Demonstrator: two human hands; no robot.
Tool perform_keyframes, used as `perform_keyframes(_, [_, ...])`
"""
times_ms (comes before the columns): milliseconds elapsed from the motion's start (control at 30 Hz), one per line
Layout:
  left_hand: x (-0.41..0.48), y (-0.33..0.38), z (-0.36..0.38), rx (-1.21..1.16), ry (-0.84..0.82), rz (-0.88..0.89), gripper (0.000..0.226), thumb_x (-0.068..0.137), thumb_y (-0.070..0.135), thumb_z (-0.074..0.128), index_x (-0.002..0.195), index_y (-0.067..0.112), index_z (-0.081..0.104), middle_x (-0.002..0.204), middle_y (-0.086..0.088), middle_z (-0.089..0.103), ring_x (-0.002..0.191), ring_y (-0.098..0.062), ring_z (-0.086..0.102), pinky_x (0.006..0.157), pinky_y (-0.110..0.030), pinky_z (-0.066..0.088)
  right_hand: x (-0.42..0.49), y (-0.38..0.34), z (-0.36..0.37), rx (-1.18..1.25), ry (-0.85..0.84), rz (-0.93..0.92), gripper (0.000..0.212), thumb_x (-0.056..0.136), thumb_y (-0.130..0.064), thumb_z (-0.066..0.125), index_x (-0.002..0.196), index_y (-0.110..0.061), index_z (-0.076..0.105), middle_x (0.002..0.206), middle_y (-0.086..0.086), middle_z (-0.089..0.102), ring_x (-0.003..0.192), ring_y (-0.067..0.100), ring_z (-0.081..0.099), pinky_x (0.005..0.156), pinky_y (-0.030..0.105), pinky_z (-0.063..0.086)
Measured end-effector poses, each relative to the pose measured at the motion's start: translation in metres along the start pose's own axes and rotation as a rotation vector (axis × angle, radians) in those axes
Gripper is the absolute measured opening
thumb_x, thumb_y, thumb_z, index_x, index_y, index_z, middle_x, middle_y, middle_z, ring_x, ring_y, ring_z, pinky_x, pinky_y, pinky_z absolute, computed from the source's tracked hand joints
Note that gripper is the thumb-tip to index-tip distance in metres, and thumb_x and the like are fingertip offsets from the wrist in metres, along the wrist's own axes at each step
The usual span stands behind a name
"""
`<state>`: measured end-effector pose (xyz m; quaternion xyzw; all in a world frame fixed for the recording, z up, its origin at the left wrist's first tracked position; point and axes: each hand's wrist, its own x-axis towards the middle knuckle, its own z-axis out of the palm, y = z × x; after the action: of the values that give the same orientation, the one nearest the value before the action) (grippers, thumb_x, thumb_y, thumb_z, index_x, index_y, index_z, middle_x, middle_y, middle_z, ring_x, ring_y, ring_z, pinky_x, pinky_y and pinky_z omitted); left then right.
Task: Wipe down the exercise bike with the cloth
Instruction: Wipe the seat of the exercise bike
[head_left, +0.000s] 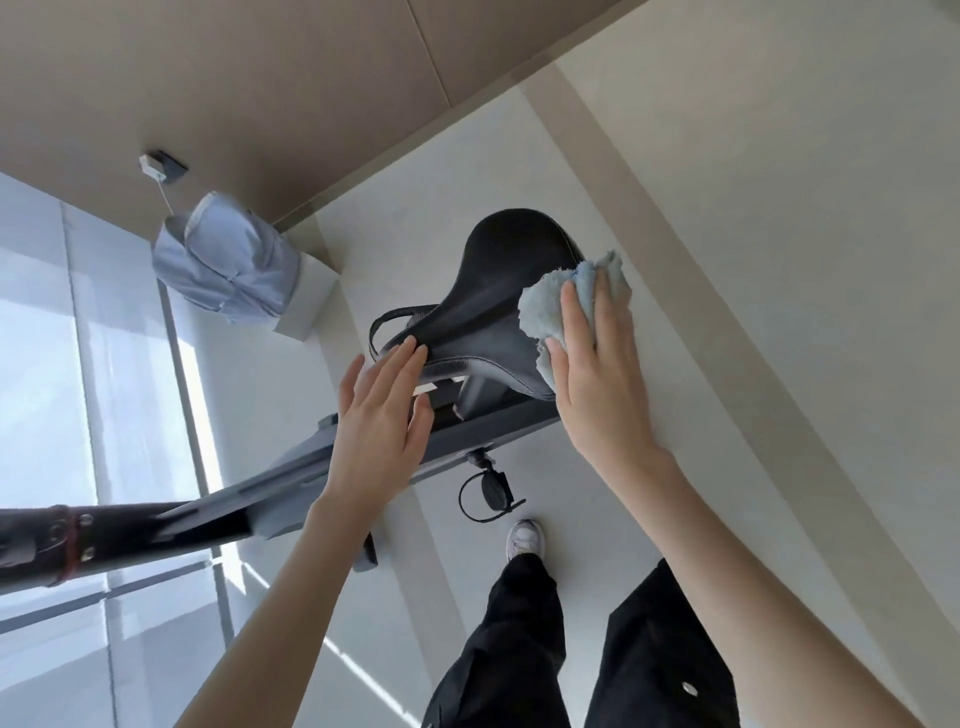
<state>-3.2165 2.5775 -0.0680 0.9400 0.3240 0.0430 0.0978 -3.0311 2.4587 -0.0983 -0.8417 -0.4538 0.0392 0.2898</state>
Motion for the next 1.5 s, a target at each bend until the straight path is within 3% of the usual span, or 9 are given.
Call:
perform_keyframes(200, [-0.014,-0.046,-0.003,-0.076,0.014,0.091,0.044,0.095,0.019,0.035,0.134,0.003,0.049,0.140,-0.009,0.048,0.115,-0.016,0.052,0.115,-0.044,0.020,0.005,-0.047,0.038,-0.404,0.072,0.020,0.045,0.099,-0.028,0.041,0.138,-0.005,0.041,0.143,0.018,0.042,0.133,0.035,0.037,0.110,0.052,0.028])
perform_keyframes(400, [-0.018,-0.053,0.000,-0.181,0.003,0.137,0.046,0.095,0.018,0.036,0.138,0.004,0.042,0.142,-0.008,0.046,0.132,-0.011,0.038,0.115,-0.042,0.020,0.005,-0.112,0.089,-0.278,0.091,-0.108,0.047,0.099,-0.029,0.034,0.139,-0.005,0.040,0.145,0.017,0.039,0.135,0.033,0.035,0.114,0.045,0.025])
perform_keyframes(500, [-0.019,-0.053,0.000,-0.220,-0.007,0.143,0.048,0.094,0.012,0.039,0.141,0.003,0.038,0.142,-0.009,0.045,0.129,-0.004,0.037,0.115,-0.046,0.022,0.003,-0.103,0.090,-0.324,0.125,-0.139,0.047,0.099,-0.032,0.038,0.138,-0.007,0.042,0.142,0.016,0.044,0.133,0.031,0.039,0.113,0.043,0.027])
perform_keyframes(700, [-0.018,-0.051,-0.001,-0.127,-0.037,0.249,0.051,0.092,0.010,0.043,0.142,0.003,0.037,0.147,-0.009,0.039,0.133,-0.015,0.036,0.115,-0.046,0.020,-0.024,-0.051,0.070,-0.516,0.272,0.051,0.046,0.094,-0.022,0.055,0.137,-0.012,0.045,0.141,0.013,0.046,0.131,0.030,0.041,0.111,0.045,0.030])
perform_keyframes(867, [0.000,-0.033,-0.001,-0.073,-0.038,0.304,0.051,0.094,0.019,0.037,0.143,0.005,0.036,0.150,-0.009,0.036,0.135,-0.018,0.035,0.117,-0.043,0.015,-0.047,-0.039,0.059,-0.209,0.281,0.229,0.048,0.098,-0.025,0.044,0.141,-0.006,0.037,0.148,0.022,0.030,0.138,0.040,0.023,0.110,0.053,0.028])
perform_keyframes(1000, [0.018,-0.022,0.001,-0.008,-0.036,0.311,0.052,0.094,0.020,0.038,0.145,0.007,0.034,0.151,-0.008,0.035,0.137,-0.016,0.031,0.117,-0.040,0.008,-0.030,-0.037,0.043,0.088,0.300,0.214,0.044,0.101,-0.022,0.034,0.139,0.001,0.038,0.148,0.028,0.023,0.140,0.044,0.014,0.111,0.055,0.024])
perform_keyframes(1200, [0.020,-0.008,0.004,0.027,-0.079,0.279,0.053,0.094,0.026,0.028,0.143,0.006,0.038,0.149,-0.008,0.038,0.138,-0.020,0.034,0.117,-0.040,0.009,0.015,-0.007,0.008,0.283,0.124,0.140,0.040,0.098,-0.016,0.039,0.133,0.002,0.045,0.147,0.023,0.030,0.138,0.036,0.026,0.113,0.041,0.023])
perform_keyframes(1367, [0.020,0.000,0.002,0.002,-0.067,0.211,0.051,0.091,0.017,0.032,0.141,0.007,0.042,0.147,-0.007,0.040,0.138,-0.018,0.034,0.118,-0.044,0.008,0.072,0.010,-0.011,0.331,-0.168,0.248,0.042,0.101,-0.025,0.032,0.141,-0.014,0.035,0.146,0.013,0.036,0.132,0.029,0.035,0.103,0.037,0.030])
perform_keyframes(1500, [0.020,0.000,0.005,-0.024,-0.059,0.185,0.053,0.087,0.010,0.036,0.140,0.008,0.042,0.147,-0.006,0.040,0.138,-0.016,0.032,0.118,-0.044,0.006,0.066,0.010,-0.007,0.320,-0.110,0.253,0.042,0.100,-0.027,0.035,0.140,-0.016,0.037,0.142,0.011,0.040,0.125,0.030,0.042,0.096,0.037,0.034])
